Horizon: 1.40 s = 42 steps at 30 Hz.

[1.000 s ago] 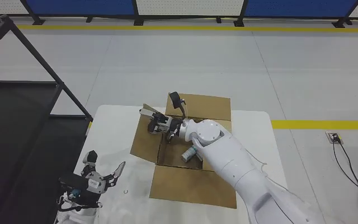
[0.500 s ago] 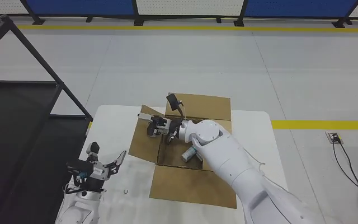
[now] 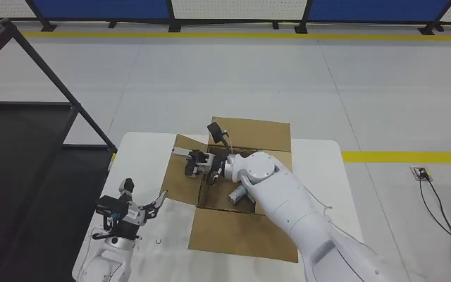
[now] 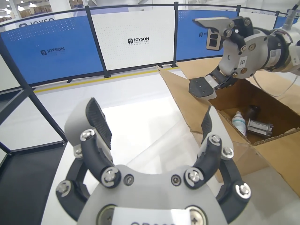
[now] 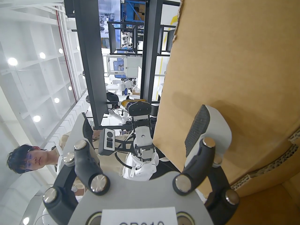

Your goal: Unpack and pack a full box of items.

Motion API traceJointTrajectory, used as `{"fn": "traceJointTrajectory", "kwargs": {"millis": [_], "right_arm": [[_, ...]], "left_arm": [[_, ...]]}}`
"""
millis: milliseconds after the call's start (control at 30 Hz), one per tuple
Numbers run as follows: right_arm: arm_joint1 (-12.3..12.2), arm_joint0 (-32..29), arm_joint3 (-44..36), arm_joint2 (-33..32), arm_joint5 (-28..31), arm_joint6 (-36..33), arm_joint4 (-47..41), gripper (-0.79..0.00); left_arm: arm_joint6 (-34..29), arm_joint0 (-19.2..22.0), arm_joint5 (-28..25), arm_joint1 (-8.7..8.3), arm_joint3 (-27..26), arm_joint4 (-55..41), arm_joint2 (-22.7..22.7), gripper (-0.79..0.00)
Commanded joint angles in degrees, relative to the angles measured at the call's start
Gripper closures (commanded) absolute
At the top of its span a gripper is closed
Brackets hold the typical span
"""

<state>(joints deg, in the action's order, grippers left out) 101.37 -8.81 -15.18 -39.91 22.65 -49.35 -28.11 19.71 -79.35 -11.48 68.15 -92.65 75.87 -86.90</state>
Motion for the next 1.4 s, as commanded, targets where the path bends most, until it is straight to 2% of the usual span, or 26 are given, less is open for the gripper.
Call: {"fn": "traceJointTrajectory", "kwargs": {"millis": [0, 133, 333, 800, 1000, 1133, 1367], "right_arm": [[-0.03, 0.07, 0.19, -0.42, 0.53, -0.37, -0.05, -0.785], [-0.66, 0.66, 0.7, -2.33, 3.76, -1.21, -1.54, -0.785], [-2.94, 1.73, 1.75, -5.98, 9.65, -2.85, -3.77, -0.785], [-8.45, 0.31, -0.12, -12.41, 13.07, -5.33, -5.34, -0.785], [-12.1, -0.85, -3.26, -16.36, 17.84, -14.45, -6.5, -0.785], [-15.21, -2.65, -6.3, -19.45, 17.51, -14.77, -5.85, -0.785], [-15.21, -2.65, -6.3, -19.45, 17.51, -14.77, -5.85, -0.785]], "left_arm": [[-0.47, 0.79, -0.11, 0.06, 1.11, -0.08, 0.35, -0.785], [-1.04, 1.65, -0.2, 0.12, 2.99, 0.15, 0.69, -0.785], [-1.62, 1.62, 0.07, 0.07, 5.62, 0.55, 0.1, -0.785], [-2.64, 2.21, -1.2, 0.07, 8.57, 0.66, 0.19, -0.785], [-3.34, 2.41, -1.8, 0.06, 7.67, 1.39, 0.59, -0.785], [-3.99, 2.44, -1.76, 0.03, 7.02, 1.86, 0.58, -0.785], [-3.4, 2.3, -1.52, 0.03, 6.53, 2.29, 0.62, -0.785]]}}
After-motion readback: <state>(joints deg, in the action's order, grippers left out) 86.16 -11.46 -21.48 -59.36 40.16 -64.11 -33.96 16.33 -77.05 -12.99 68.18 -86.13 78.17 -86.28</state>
